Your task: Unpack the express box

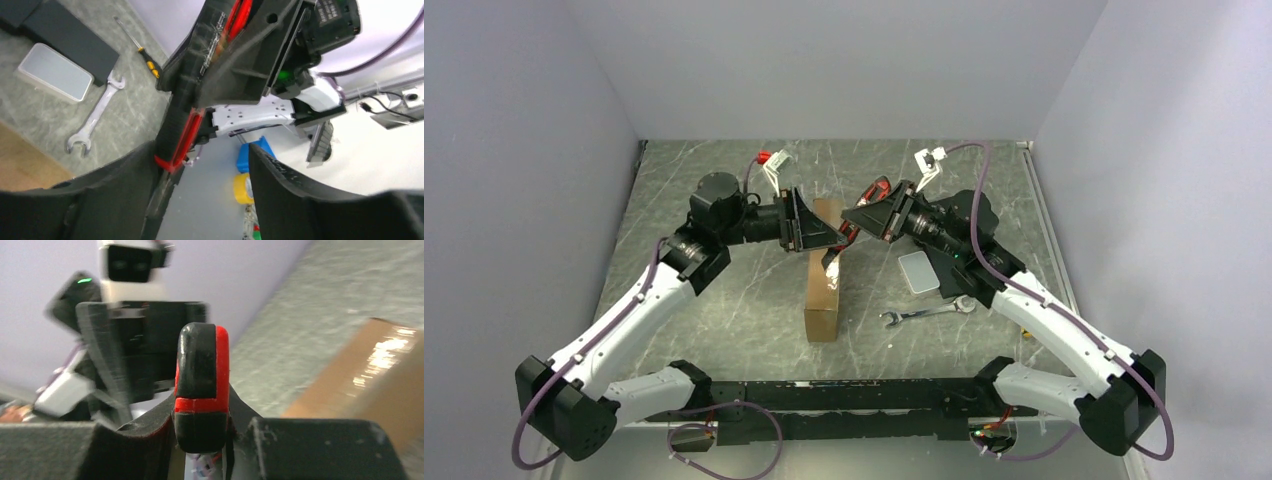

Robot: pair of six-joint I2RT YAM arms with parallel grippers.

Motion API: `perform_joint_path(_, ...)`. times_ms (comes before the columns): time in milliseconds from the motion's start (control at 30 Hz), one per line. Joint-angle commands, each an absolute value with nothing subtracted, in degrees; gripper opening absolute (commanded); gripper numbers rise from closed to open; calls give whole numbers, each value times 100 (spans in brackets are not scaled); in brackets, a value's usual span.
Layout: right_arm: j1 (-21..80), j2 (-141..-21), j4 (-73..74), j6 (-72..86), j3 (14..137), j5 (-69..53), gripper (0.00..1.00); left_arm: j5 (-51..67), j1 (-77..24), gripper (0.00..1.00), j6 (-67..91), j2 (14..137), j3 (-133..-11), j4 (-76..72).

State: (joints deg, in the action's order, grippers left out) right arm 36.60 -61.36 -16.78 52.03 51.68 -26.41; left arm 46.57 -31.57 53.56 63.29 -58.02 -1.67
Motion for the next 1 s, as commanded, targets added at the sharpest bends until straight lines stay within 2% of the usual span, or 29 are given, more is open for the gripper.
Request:
perform_joint_path(0,3586,-5838,632,3302,5674,-846,0,3980,-3164,80,4109,5951,-6490,1486)
perform_joint_path(67,3586,-5624,1229,2712,5791,-435,0,3545,-3164,85,3713,5789,-6672,2184)
perform_joint_path(200,3586,-5402,2297,1805,5980,275,0,2115,-3150,81,3477,5678,-6802,3296)
perform_joint_path(300,3586,-5435,2744,1529,5985,235,0,1692,-3086,79,3725,5808,-6621,3470)
perform_joint_path(433,3708,-5605,2344,1766,5662,-876,0,1991,-2934,81,4014,6173,-6338,2992)
perform_joint_path(500,4062,-5583,1780,1892,5385,-1289,0,2154,-2821,73,4080,6408,-6294,2825)
perform_joint_path(567,4675,-5608,1456,1805,5292,-1099,0,2260,-2647,57,4090,6670,-6362,2893)
perform_joint_path(633,5086,-5705,1256,1722,5266,-774,0,2371,-2470,51,4066,6910,-6435,3002)
perform_joint_path(800,5451,-5973,815,1773,5178,-403,0,2760,-2227,45,4056,7328,-6317,2709)
perform_joint_path(967,5864,-6477,496,1755,5466,-184,0,3667,-2224,41,4025,7973,-6479,2226)
